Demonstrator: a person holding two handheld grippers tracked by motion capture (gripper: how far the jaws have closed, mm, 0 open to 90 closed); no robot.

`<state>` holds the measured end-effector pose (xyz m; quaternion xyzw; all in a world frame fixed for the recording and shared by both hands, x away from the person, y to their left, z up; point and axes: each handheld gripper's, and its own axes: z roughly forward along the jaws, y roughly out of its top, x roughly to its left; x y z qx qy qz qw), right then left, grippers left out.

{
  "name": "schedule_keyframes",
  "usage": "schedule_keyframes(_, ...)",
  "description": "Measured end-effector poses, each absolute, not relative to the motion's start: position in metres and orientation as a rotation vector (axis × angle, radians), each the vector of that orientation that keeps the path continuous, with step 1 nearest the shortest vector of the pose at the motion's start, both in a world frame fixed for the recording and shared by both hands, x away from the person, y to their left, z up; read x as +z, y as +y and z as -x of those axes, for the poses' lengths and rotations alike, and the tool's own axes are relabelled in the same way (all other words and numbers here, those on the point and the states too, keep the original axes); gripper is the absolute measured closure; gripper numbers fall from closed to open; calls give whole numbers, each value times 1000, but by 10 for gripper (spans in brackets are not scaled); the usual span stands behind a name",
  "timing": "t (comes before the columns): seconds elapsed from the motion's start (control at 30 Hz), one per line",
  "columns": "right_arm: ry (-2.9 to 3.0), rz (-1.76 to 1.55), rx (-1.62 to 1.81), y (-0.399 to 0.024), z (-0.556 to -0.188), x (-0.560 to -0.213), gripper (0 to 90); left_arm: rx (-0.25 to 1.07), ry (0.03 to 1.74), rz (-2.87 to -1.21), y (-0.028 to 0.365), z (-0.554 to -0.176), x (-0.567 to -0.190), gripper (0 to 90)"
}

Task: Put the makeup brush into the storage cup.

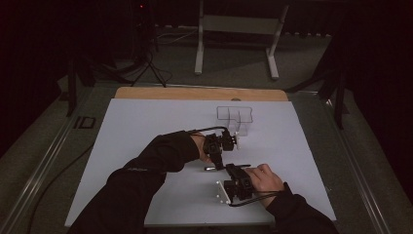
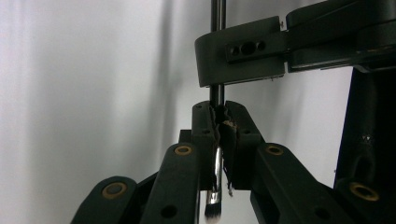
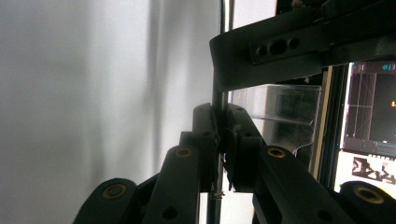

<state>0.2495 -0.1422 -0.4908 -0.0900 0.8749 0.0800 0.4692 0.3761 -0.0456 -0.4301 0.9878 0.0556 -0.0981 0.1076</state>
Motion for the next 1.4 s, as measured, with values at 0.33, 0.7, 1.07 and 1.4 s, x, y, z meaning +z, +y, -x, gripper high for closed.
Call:
schedule_keyframes(0.33, 2156, 161, 249, -152, -256, -485, 841, -125, 143, -2753, -32, -374, -417, 569)
schedule_keyframes(0.7, 2174, 79, 349, -166, -257, -475, 840, -118, 245, -2654, -1, -381, -408, 334)
schedule_keyframes(1.07, 2193, -39, 513, -189, -260, -462, 840, -72, 411, -2484, 46, -395, -405, 118)
schedule_keyframes(1.4, 2227, -257, 769, -208, -273, -440, 840, 67, 419, -2302, 78, -384, -417, 20)
